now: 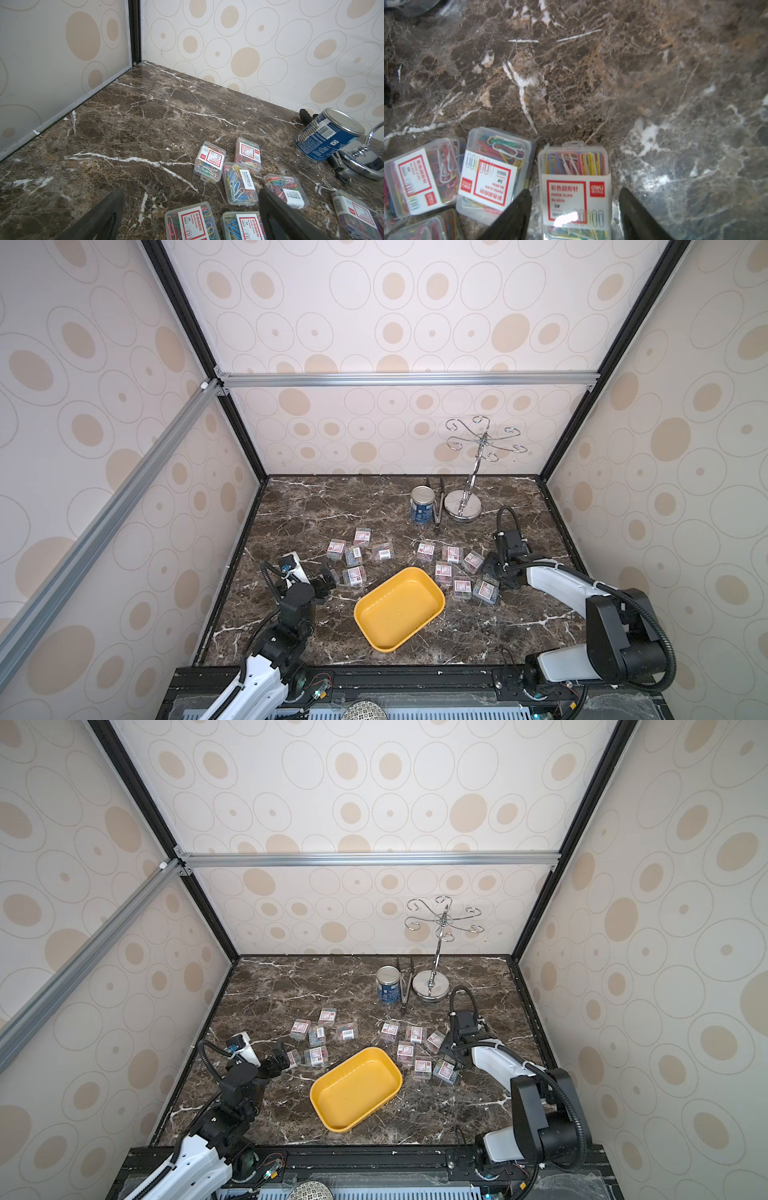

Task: Take the paper clips out of the storage box
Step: Place the boxed paper clips at the center of the board, then reset both arms

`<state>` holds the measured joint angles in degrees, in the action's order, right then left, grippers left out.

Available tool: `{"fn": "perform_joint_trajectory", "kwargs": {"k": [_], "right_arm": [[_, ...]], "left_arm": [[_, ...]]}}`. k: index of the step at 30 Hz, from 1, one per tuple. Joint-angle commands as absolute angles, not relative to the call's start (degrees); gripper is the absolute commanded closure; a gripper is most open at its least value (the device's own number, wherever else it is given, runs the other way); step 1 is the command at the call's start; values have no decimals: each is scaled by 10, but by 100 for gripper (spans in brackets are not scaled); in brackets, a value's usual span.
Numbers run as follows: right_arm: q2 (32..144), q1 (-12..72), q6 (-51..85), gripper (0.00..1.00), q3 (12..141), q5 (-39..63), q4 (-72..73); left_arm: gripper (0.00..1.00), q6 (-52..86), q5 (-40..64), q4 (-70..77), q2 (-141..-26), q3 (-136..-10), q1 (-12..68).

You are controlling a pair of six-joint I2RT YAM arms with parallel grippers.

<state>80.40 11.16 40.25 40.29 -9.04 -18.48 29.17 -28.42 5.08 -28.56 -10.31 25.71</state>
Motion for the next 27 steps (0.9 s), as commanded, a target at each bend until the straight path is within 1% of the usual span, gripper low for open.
{"fn": "perform_joint_trajectory", "kwargs": {"k": [1,6,10,13,15,18,20,22,23,25,27], "right_arm": [[767,107,394,23,424,-106,-223],[704,107,392,12,444,-131,-266],[677,107,383,10,477,-151,-284],[676,107,371,7,514,-175,-290],[684,107,349,7,530,-178,-265],[696,106,323,14,557,-190,-232],[682,107,289,14,548,-160,-170],[658,106,263,11,515,-125,-91],[644,106,253,0,490,-122,-40],[625,106,247,0,433,-170,67],[626,106,245,1,361,-256,175]], "left_arm": [[0,298,-293,53,-274,-100,255],[0,297,-310,40,-268,-105,256],[0,298,-328,38,-290,-130,256],[0,264,-322,70,-324,-157,256],[0,241,-330,87,-358,-184,256],[0,196,-353,145,-399,-206,255],[0,126,-300,212,-418,-204,253],[0,104,-280,244,-438,-209,248],[0,105,-297,256,-451,-213,244],[0,77,-304,297,-470,-208,235],[1,43,-297,379,-484,-179,220]]}}
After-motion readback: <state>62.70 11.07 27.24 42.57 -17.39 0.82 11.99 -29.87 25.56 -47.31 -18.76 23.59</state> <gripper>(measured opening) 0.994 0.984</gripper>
